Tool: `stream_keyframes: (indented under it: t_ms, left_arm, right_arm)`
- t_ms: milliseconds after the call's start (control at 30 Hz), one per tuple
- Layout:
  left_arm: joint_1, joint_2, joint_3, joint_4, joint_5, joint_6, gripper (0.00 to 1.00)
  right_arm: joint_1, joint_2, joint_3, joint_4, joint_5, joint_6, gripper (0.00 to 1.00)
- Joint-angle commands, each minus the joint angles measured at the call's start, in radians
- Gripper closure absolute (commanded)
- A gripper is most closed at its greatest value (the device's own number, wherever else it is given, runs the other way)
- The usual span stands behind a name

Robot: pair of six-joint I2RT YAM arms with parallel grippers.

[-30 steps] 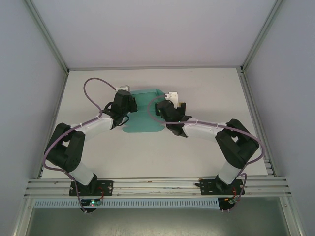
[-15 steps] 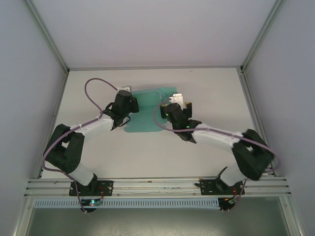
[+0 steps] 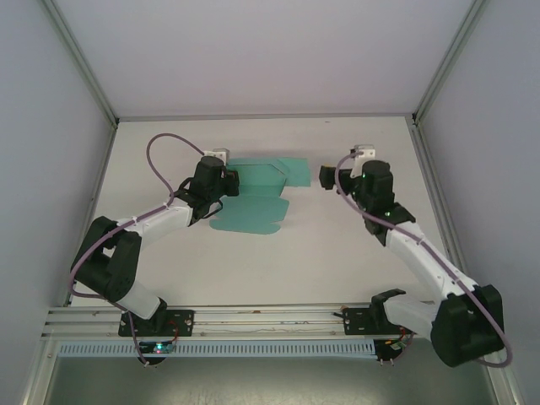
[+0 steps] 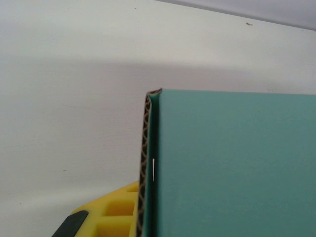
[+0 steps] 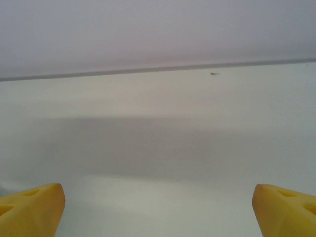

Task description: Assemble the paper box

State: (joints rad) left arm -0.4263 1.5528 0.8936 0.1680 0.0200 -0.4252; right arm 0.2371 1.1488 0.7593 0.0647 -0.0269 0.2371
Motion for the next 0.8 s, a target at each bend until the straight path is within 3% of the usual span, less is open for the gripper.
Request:
stream_keyframes:
  t_ms: [0, 167, 300, 400, 767]
  left_arm:
    - [-0.006, -0.025, -0.010, 0.055, 0.017, 0.029, 1.00]
    - [-0.008, -0.016, 0.005, 0.030, -0.004, 0.029, 1.00]
    - [-0.008, -0.012, 0.013, 0.026, -0.018, 0.021, 1.00]
    - [-0.007, -0.002, 0.025, 0.013, -0.023, 0.017, 1.00]
    - [-0.007, 0.014, 0.038, -0.008, -0.034, 0.008, 1.00]
  right_arm:
    - [-0.022, 0.101, 0.087, -0.060, -0.148, -0.014, 0.04]
    - [0.001, 0.242, 0.156, -0.003, -0.427, -0.016, 0.07]
    - [0.034, 0.268, 0.186, -0.026, -0.572, -0.058, 0.08]
    - [0.064, 0.268, 0.189, -0.038, -0.623, -0.054, 0.08]
    - [0.182, 0.343, 0.219, -0.043, -0.629, -0.085, 0.13]
